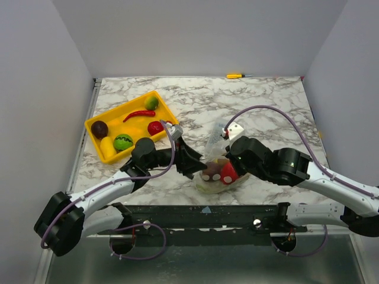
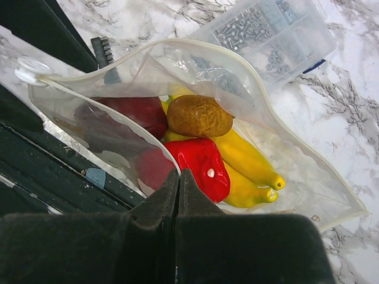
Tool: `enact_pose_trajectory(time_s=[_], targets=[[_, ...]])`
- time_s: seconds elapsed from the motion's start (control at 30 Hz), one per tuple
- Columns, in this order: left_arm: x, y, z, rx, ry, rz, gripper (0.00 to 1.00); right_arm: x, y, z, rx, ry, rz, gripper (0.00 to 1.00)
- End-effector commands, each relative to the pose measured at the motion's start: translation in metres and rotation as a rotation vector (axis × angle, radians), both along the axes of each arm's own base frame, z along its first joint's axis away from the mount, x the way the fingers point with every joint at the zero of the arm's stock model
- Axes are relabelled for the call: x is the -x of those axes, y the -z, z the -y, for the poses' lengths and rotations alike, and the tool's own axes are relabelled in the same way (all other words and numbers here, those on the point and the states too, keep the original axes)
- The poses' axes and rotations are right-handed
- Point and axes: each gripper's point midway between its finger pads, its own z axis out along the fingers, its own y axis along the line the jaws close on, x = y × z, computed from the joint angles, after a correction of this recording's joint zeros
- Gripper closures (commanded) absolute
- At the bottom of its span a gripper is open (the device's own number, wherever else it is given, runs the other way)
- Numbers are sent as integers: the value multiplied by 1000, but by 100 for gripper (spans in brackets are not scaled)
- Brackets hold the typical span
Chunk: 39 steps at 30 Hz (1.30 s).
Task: Place the food in the zip-top bag and seal the zipper
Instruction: Adjust the zipper food storage bag at the center of the board, then zip the zipper food storage bag at the center of the board.
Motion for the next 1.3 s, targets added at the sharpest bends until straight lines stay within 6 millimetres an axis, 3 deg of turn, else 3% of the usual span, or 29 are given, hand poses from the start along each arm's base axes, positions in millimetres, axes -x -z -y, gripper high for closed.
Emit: enact_pose_trajectory(time_s=[0.0,0.07,0.17,0.67,0.8,0.83,0.9,0.97,1.13,1.27], targets=[[1,-7,-13,44,-70,228,37,3,-1,-10,-33,-51,-8,99],[5,-6,-18,69,-99,290,29,4,-2,-12,-36,-61,-8,99],[9,-4,-19,86,-125,368,28,5,-4,-15,-48,-71,-9,99],[4,-2,-4,121,-184,489,43,6,-7,-20,-56,-89,-17,99],[4,-3,-3,128,-179,489,56,6,-8,-21,-62,-95,-17,99],[5,-3,-2,126,-170,489,64,6,-7,-22,-59,-99,-17,99],[4,0,-2,109,-170,477,90,5,-8,-22,-53,-101,-13,99],[5,2,-1,94,-159,473,100,4,-11,-25,-52,-105,-12,98],[7,1,-1,96,-150,461,100,12,-32,-52,-107,-235,-28,69],[8,-1,-1,93,-149,447,100,21,-44,-81,-168,-390,-25,55]])
